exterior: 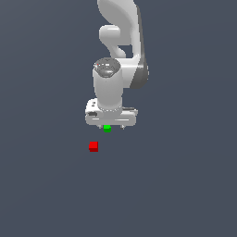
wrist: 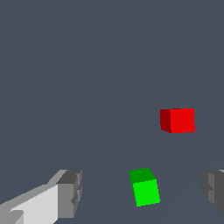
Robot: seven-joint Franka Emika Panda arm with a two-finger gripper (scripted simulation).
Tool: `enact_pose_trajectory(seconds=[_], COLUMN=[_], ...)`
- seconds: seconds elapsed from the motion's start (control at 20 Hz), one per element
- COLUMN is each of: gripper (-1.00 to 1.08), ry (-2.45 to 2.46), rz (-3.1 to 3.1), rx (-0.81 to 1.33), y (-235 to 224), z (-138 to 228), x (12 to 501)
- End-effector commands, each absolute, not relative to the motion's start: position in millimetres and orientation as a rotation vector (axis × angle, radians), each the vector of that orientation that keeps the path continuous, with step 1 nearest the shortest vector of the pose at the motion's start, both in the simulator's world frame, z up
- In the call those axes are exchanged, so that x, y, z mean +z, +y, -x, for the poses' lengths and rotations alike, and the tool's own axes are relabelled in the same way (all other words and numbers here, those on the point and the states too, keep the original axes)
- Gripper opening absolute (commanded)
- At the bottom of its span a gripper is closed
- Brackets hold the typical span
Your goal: Stack the red cube on top of the green cube.
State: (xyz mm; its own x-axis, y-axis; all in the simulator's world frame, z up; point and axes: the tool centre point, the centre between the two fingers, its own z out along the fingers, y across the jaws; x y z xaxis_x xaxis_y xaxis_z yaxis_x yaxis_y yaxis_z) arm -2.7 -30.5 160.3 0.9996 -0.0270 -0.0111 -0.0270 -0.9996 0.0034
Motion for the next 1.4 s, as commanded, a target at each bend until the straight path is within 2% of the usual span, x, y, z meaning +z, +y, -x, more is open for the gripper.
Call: enact_pose_trajectory(seconds=[0.0,0.35,1.0,1.35], gripper=[1.0,1.0,1.0,1.0], ry=[-0.042,-0.03,0.034,0.047], rz=[-3.138,-3.138,-3.14,-3.141], rx=[-0.017,-0.015,-0.002,0.0], y=[-30.5,-45.1,-116.7,-131.1], z=[2.7,0.0,-19.0,-24.6], x=[160.3,147.2,81.9,68.9])
